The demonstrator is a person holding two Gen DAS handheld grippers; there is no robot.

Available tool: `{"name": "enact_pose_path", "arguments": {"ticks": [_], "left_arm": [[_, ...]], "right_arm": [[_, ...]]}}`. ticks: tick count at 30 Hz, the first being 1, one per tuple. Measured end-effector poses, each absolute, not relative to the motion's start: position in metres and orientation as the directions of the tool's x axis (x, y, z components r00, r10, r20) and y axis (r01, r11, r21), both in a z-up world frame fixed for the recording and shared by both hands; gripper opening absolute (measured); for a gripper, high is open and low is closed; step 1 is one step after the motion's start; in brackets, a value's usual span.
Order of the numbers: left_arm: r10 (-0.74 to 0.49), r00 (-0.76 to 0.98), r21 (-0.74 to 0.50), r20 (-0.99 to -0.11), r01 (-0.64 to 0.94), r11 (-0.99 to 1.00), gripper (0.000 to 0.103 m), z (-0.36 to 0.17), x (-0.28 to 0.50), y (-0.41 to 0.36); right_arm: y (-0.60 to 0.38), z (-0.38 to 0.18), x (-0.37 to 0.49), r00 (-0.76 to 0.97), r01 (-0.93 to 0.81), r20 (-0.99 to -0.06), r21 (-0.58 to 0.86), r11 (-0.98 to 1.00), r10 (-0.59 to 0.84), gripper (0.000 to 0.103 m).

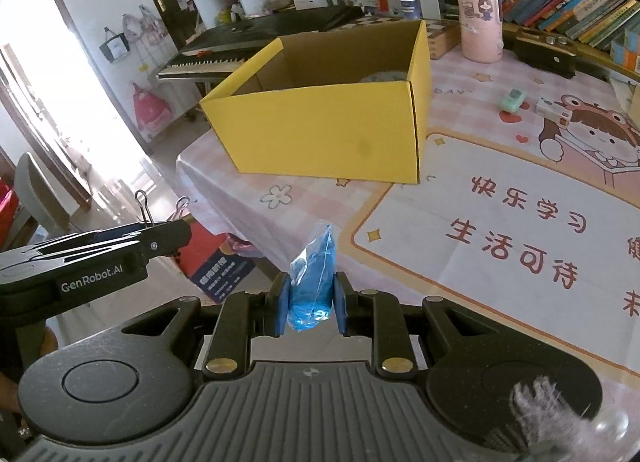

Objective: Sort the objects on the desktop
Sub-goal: 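Carry the binder clip and blue bag with both grippers toward the yellow box, then open the left gripper over the box while the right gripper releases the blue bag inside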

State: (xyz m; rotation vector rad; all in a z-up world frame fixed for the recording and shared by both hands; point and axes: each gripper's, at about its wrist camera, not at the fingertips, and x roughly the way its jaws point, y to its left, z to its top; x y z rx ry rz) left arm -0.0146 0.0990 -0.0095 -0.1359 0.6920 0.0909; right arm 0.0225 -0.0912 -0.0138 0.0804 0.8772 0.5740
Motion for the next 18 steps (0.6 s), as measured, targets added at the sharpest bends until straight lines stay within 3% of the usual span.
{"name": "enact_pose_path", "arguments": {"ticks": [11, 18], "left_arm": [[0.063, 0.773, -0.075, -0.632, -0.141, 0.987, 0.038, -0.005, 0.001, 0.104], [0.095, 0.797, -0.031, -0.596, -0.141, 0.989, 0.038, 0.009, 0.028, 0.102]], "right_arm": [[-0.085, -0.013, 0.041, 0.496, -0.463, -0.694, 0.297, 0.835, 0.522, 0.021], [-0.079, -0.004, 0.068, 0.529, -0.501, -0.630, 0.309, 0.808, 0.569, 0.021]]}}
